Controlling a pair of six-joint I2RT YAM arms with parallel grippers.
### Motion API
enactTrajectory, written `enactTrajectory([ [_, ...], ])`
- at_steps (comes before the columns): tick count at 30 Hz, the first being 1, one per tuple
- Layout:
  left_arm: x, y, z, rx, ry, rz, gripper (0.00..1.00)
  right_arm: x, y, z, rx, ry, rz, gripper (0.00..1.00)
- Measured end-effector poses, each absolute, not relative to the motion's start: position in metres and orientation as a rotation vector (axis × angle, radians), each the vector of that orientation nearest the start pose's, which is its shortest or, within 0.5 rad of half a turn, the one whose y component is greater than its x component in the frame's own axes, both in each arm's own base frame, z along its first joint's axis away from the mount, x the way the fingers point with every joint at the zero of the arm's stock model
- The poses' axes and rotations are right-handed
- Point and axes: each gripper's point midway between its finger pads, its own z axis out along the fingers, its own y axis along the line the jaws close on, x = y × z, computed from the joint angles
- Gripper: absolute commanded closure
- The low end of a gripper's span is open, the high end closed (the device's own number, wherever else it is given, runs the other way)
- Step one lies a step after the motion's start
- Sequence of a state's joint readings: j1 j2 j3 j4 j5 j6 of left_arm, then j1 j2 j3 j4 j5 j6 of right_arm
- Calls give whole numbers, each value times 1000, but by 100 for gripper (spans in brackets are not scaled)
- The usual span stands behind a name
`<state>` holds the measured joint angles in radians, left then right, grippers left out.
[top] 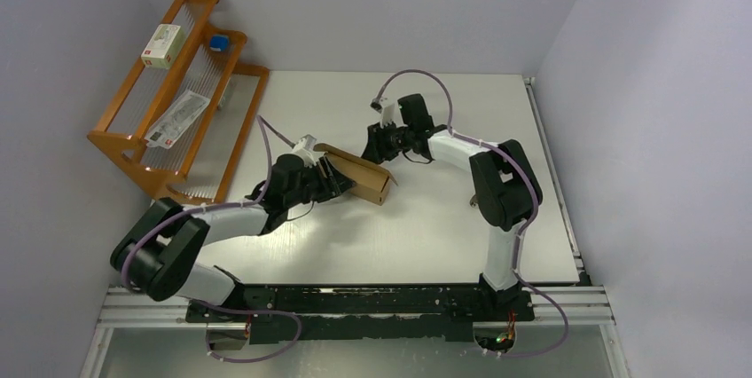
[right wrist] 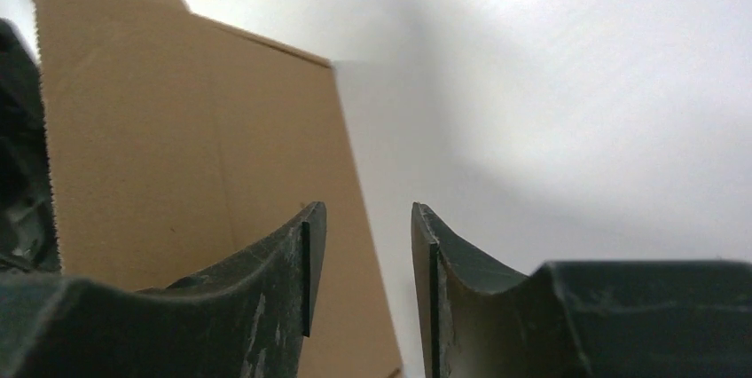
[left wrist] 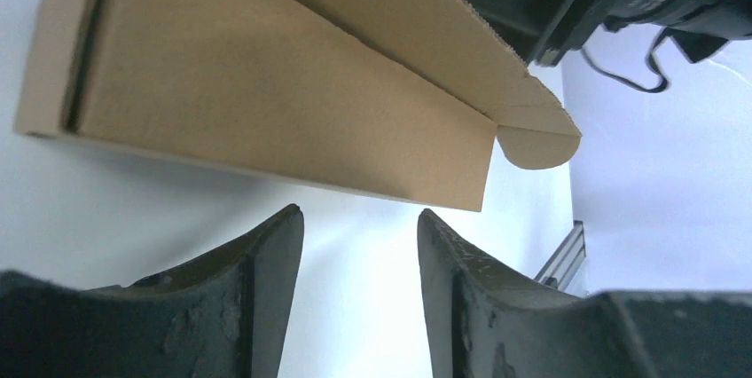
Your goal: Fold the paper box
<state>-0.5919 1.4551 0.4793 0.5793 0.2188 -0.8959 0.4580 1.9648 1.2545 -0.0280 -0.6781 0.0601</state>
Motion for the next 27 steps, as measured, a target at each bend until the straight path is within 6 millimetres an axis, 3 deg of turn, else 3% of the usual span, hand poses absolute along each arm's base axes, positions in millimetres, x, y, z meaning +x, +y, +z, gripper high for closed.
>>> enactTrajectory([
  [4, 281, -259, 95, -143, 2177, -1023, 36, 390, 289, 83, -742, 2200, 895, 45],
  [11, 291, -224, 130, -75, 2163, -796, 27, 398, 253, 147, -618, 2111, 653, 35],
  [16, 304, -194, 158, -99, 2135, -706, 23, 376, 235, 175, -557, 2075, 567, 32],
  [22, 318, -167, 172, -109, 2164, -627, 21, 337, 221, 184, -521, 2084, 475, 31],
  [27, 332, -152, 196, 4, 2168, -533, 20, 308, 216, 187, -511, 2096, 409, 32],
])
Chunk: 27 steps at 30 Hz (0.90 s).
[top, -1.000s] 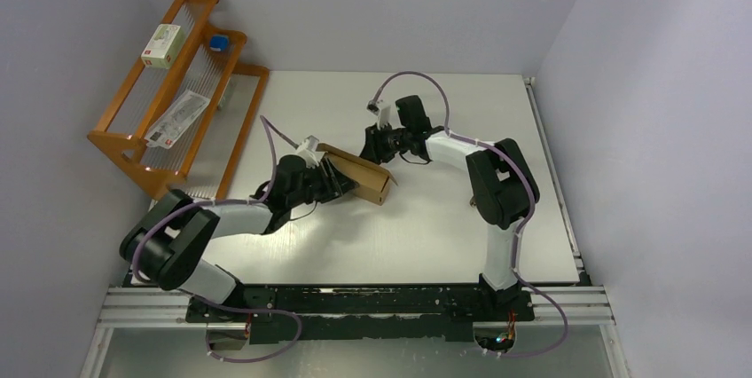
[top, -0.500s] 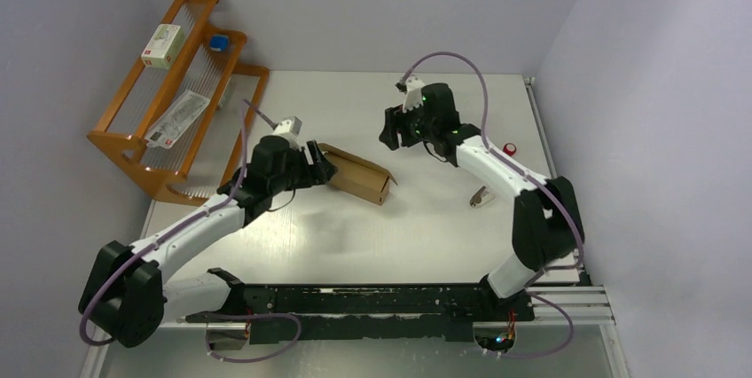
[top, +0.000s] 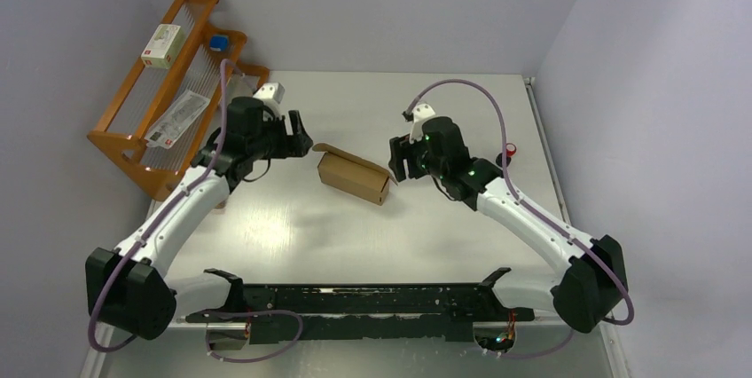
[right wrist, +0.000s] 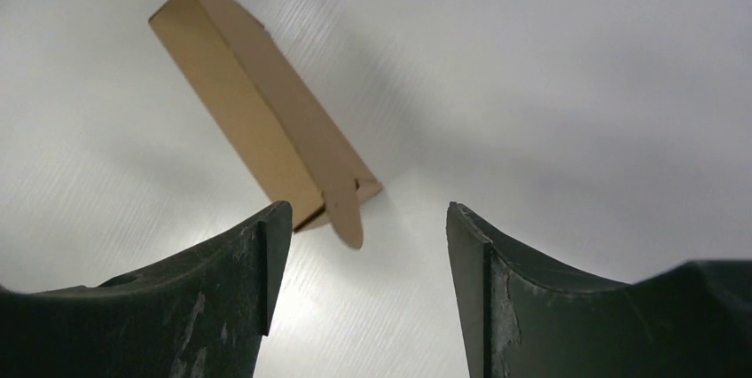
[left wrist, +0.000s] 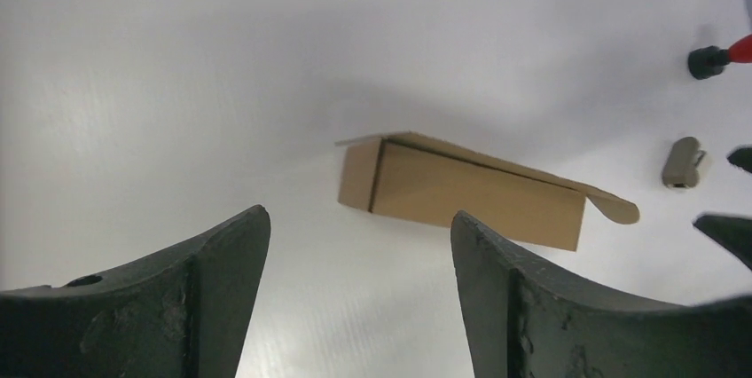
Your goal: Fold the paper box
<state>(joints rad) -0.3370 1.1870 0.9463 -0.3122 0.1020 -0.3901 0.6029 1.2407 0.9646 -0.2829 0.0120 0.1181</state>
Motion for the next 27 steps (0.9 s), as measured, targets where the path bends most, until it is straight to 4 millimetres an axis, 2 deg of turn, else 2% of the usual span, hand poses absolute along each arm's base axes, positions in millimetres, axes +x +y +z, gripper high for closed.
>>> enactTrajectory([
  [3, 344, -149, 207, 111, 2164, -468, 18, 295, 217, 181, -514, 2119, 392, 34],
  [5, 351, -151, 207, 190, 2172, -449, 16, 288, 219, 173, -515, 2148, 379, 35],
  [12, 350, -150, 170, 372, 2267, -389, 17, 274, 226, 152, -522, 2220, 325, 40],
  [17, 354, -152, 162, 467, 2275, -378, 19, 273, 229, 143, -493, 2239, 326, 43],
  [21, 363, -162, 159, 523, 2275, -412, 20, 277, 231, 135, -479, 2252, 319, 51],
  [27, 367, -172, 139, 595, 2316, -461, 23, 280, 236, 127, -473, 2262, 322, 62],
])
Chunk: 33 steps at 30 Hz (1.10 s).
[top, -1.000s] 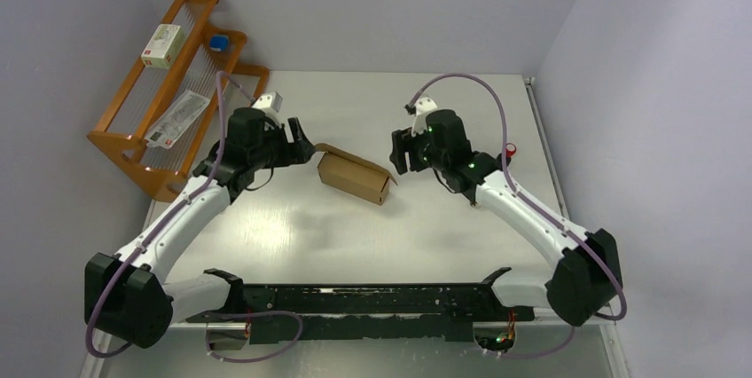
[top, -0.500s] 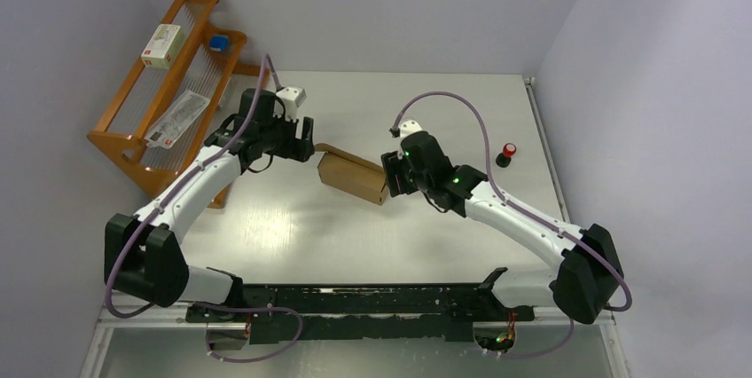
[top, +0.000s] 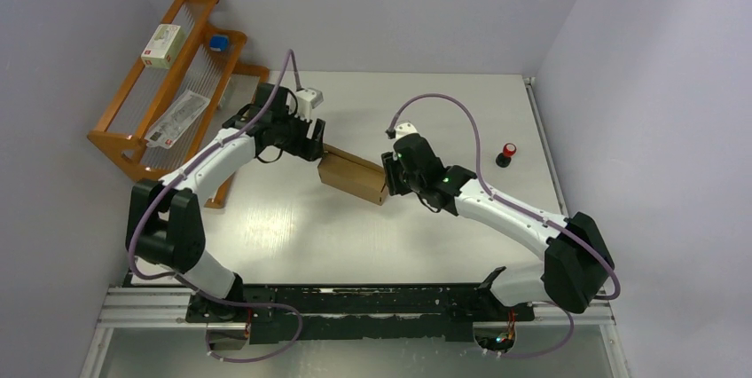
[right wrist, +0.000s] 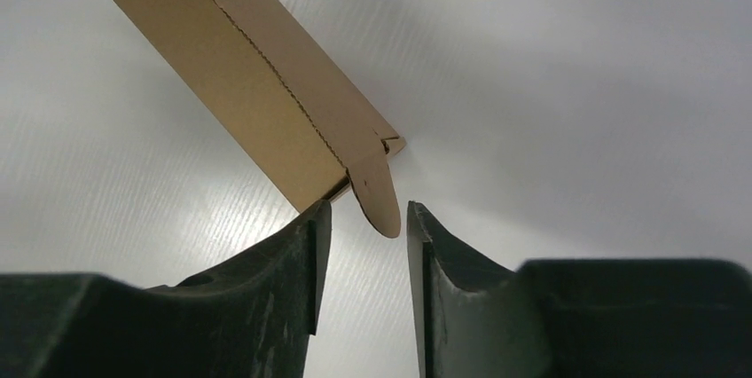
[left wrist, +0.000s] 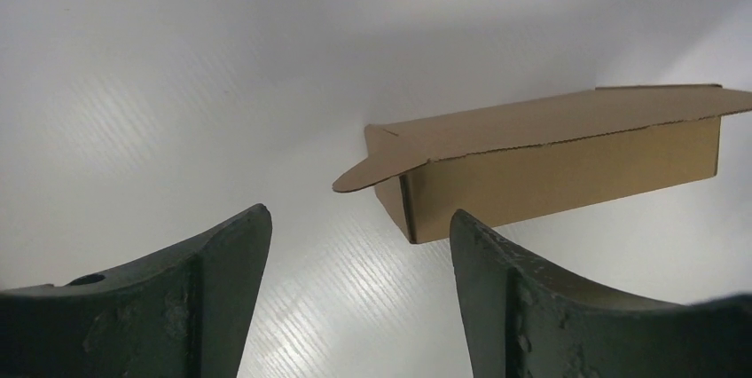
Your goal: Fold the paper box
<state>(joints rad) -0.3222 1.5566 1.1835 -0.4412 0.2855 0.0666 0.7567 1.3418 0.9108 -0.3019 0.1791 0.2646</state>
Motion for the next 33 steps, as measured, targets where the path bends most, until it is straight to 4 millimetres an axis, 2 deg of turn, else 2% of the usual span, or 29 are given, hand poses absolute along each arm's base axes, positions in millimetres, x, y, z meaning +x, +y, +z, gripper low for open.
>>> enactTrajectory([
  [5, 362, -180, 124, 660, 2339, -522, 24, 282, 237, 128, -472, 2250, 318, 74],
  [9, 361, -182, 124, 694, 2327, -539, 24, 283, 236, 122, -482, 2259, 295, 84],
  [15, 361, -182, 124, 724, 2313, -536, 27, 284, 235, 117, -503, 2268, 280, 92],
  [25, 359, -188, 116, 764, 2328, -583, 39, 285, 234, 117, -542, 2253, 261, 94],
  [33, 352, -186, 117, 745, 2358, -584, 39, 288, 235, 117, -551, 2257, 247, 92],
])
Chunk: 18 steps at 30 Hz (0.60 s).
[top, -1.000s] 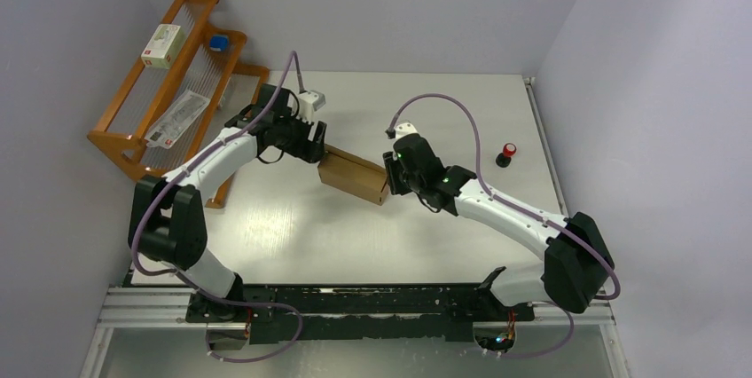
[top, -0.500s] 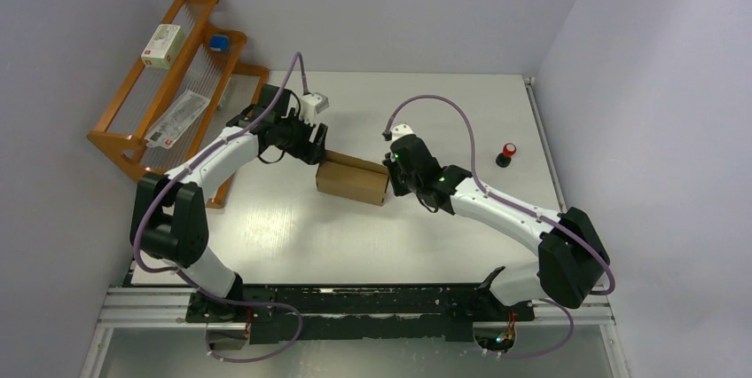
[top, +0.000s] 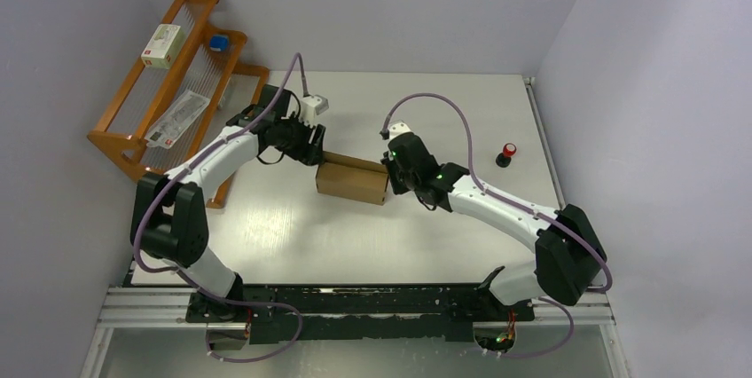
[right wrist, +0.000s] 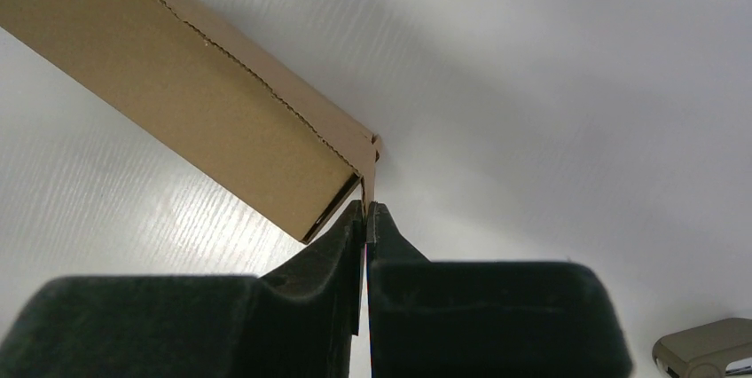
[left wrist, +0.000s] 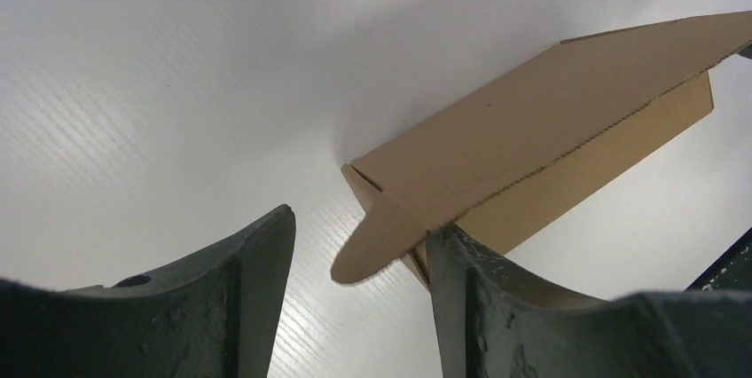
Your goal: Fold the paper box
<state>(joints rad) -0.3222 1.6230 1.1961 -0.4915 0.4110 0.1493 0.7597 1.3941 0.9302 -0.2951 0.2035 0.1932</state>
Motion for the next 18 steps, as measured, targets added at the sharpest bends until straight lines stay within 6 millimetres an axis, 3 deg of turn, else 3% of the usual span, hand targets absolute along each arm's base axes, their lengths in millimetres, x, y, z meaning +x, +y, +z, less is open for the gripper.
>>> enactTrajectory([
  [5, 353, -177, 133, 711, 2337, -521, 40, 289, 236, 117, -557, 2262, 239, 83],
  [10, 353, -175, 146, 706, 2300, -489, 43, 290, 236, 122, -569, 2258, 234, 80],
  [18, 344, -171, 137, 720, 2334, -454, 47, 294, 239, 133, -566, 2241, 233, 83],
])
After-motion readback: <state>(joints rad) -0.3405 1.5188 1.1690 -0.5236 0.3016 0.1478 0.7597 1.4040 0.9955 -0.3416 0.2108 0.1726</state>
